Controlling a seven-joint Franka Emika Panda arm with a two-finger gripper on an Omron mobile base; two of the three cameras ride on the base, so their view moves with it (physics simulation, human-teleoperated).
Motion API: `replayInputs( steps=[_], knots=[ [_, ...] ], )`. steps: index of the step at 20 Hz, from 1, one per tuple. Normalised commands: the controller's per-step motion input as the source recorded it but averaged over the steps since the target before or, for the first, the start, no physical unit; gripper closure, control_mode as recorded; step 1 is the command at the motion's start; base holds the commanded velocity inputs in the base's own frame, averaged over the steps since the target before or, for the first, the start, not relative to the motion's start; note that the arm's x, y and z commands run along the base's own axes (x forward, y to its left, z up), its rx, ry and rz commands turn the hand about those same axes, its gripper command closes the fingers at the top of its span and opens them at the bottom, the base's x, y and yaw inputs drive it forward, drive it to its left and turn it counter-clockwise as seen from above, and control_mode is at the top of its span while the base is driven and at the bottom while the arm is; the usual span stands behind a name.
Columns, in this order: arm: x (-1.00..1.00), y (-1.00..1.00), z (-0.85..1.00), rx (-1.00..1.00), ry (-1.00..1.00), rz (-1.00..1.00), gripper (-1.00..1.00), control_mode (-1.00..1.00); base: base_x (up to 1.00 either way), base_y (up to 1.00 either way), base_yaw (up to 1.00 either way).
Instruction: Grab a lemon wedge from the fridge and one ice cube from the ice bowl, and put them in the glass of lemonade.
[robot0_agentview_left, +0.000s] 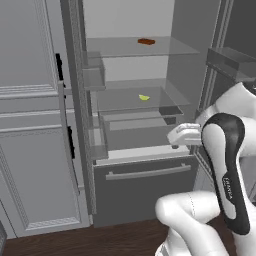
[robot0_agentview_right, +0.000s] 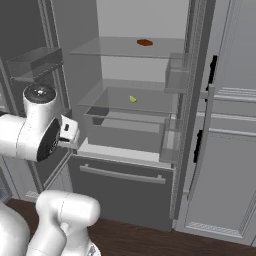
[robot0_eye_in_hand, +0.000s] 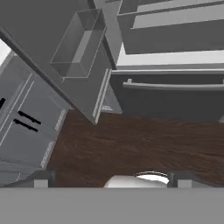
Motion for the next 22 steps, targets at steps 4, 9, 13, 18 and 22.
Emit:
replayInputs(
  steps=[4,9,13,18,22],
  knots=[
    [-0.45,-0.08,0.32,-0.31,0.04,-0.42,-1.00,-1.00,0.00,0.00,0.00],
    [-0.17,0.00,0.83,-0.21,-0.06,-0.21,-1.00,-1.00,0.00,0.00,0.00],
    [-0.16,-0.09,0.14,-0.01,-0.11,-0.01,-1.00,-1.00,0.00,0.00,0.00],
    [-0.11,-0.12,-0.02,0.00,-0.13,0.00,-1.00,-1.00,0.00,0.00,0.00],
    [0.06,-0.02,-0.06,0.00,-0.06,0.00,-1.00,-1.00,0.00,0.00,0.00]
  ],
)
